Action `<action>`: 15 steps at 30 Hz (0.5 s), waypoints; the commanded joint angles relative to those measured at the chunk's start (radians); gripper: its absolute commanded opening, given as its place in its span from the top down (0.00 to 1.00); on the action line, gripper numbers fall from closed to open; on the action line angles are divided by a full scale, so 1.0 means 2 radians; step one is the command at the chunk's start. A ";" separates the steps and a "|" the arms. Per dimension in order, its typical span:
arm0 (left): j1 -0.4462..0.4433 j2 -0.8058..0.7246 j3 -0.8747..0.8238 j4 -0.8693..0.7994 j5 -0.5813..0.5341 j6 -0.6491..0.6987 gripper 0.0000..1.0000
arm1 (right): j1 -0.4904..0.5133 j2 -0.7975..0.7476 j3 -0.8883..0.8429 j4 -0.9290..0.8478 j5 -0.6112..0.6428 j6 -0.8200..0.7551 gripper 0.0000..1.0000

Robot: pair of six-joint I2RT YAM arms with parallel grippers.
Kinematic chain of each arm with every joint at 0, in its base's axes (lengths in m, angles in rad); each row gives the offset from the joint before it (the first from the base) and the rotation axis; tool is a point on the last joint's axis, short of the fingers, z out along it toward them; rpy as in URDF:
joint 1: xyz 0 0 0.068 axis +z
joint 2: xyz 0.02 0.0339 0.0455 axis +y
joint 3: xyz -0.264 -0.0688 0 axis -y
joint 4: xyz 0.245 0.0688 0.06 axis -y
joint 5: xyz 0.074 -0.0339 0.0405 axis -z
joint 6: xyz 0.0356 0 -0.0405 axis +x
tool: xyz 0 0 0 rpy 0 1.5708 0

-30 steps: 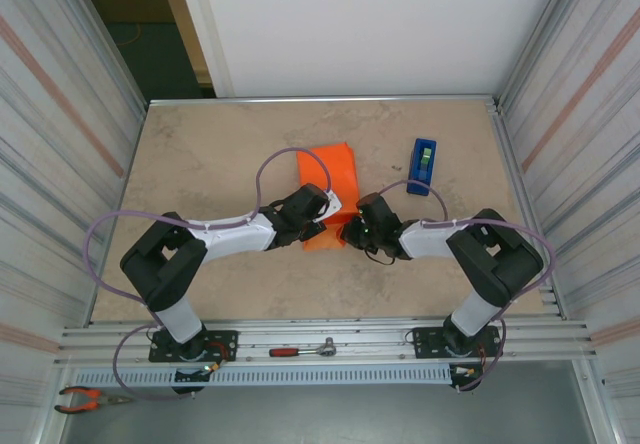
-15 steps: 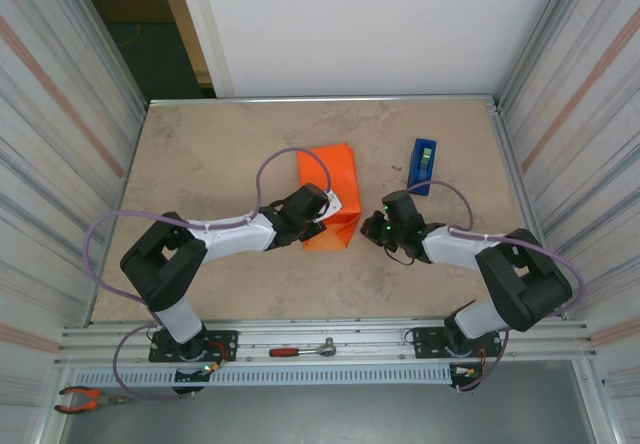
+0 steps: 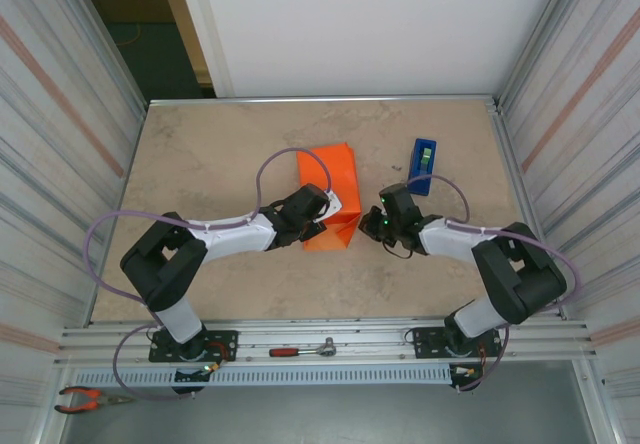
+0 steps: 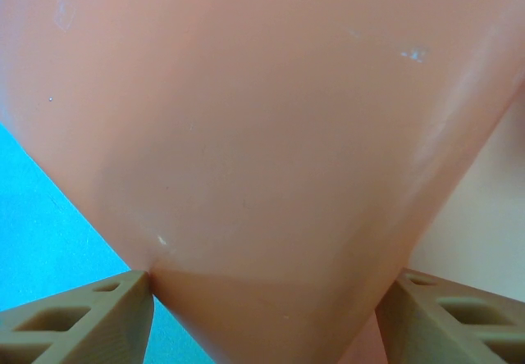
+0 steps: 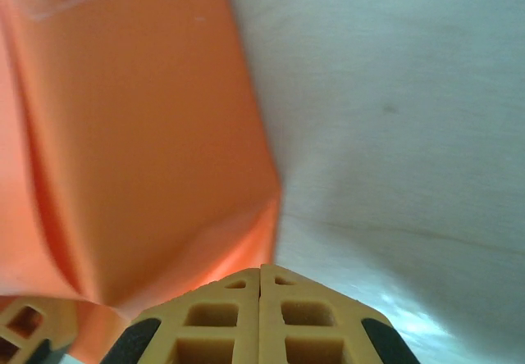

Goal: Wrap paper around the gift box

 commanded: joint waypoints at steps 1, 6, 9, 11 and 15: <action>-0.010 0.017 -0.002 -0.021 0.025 0.002 0.30 | 0.018 0.029 0.034 0.002 0.000 -0.005 1.00; -0.010 0.015 -0.002 -0.021 0.025 0.003 0.30 | 0.040 0.069 0.055 0.019 0.008 0.007 1.00; -0.010 0.015 -0.002 -0.023 0.027 0.003 0.30 | 0.050 0.081 0.047 0.037 0.013 0.020 1.00; -0.010 0.011 -0.001 -0.026 0.026 0.001 0.30 | 0.053 0.086 0.038 0.050 0.016 0.030 1.00; -0.010 -0.016 0.012 -0.045 0.038 -0.014 0.29 | 0.059 0.098 0.027 0.062 0.019 0.044 1.00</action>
